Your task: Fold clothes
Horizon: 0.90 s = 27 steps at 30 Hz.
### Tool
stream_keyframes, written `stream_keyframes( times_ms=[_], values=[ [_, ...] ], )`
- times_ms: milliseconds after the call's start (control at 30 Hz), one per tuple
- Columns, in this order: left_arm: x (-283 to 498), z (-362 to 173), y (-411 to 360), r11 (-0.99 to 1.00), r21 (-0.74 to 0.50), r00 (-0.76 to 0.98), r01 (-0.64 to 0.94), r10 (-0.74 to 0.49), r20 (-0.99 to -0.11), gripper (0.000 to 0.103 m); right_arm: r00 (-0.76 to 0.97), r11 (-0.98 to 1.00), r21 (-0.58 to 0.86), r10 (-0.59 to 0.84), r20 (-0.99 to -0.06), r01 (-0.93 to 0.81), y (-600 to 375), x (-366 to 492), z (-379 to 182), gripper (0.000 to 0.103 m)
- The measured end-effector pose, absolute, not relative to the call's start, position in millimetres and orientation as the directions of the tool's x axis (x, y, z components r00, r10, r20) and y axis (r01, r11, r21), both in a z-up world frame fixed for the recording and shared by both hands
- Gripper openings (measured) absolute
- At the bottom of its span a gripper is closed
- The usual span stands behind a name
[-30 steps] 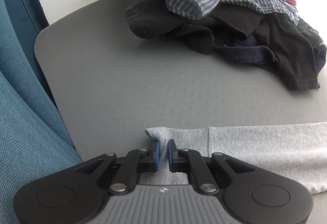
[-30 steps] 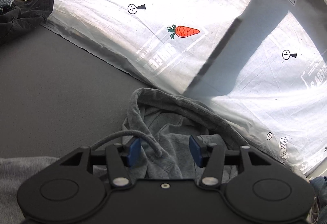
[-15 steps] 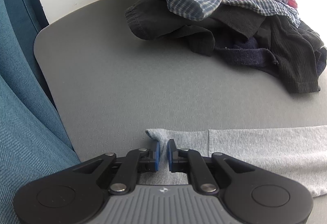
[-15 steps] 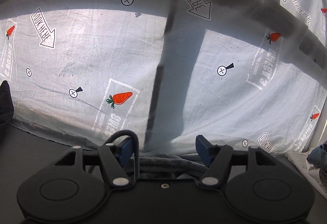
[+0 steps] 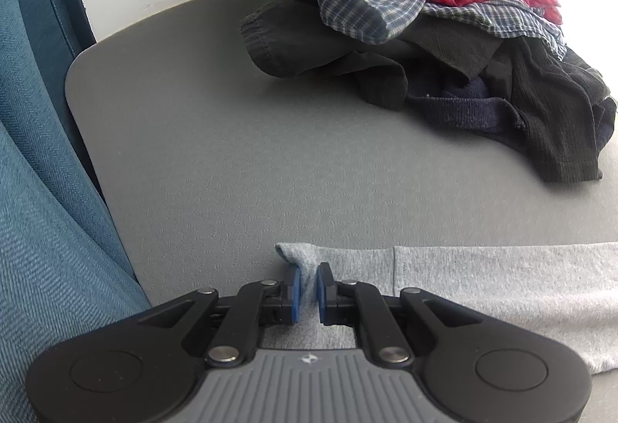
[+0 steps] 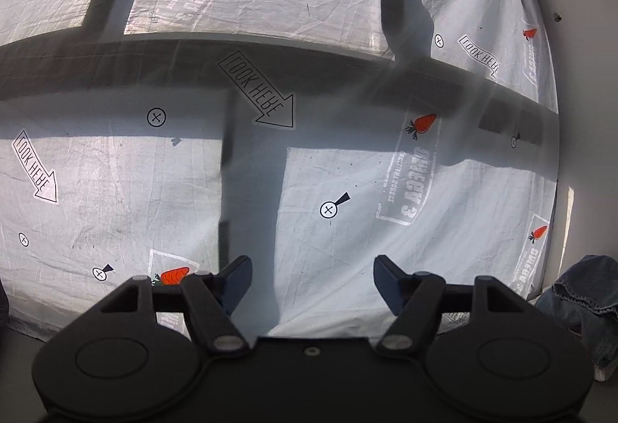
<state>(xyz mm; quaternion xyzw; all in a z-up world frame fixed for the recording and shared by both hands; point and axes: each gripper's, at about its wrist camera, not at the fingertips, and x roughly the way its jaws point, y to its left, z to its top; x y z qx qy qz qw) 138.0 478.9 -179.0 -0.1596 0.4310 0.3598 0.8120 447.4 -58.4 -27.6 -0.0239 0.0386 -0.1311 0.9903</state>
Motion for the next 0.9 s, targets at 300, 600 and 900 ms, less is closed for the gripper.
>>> stream_keyframes(
  times_ms=[300, 600, 900],
  values=[
    [143.7, -157.0, 465.5, 0.733, 0.078, 0.425, -0.676, 0.474, -0.771, 0.058, 0.879, 0.966, -0.102, -0.259, -0.4, 0.238, -89.8, 353.4, -101.8, 0.096],
    [171.8, -128.6, 410.8, 0.853, 0.131, 0.556, -0.505, 0.438, -0.706, 0.072, 0.728, 0.951, -0.088, -0.284, -0.624, 0.296, -117.6, 254.3, -164.4, 0.101],
    [230.5, -144.5, 281.9, 0.961, 0.016, 0.614, -0.276, 0.189, -0.767, 0.073, 0.734, 0.984, -0.131, -0.179, -0.655, 0.122, -155.0, 217.4, -147.1, 0.103]
  ],
)
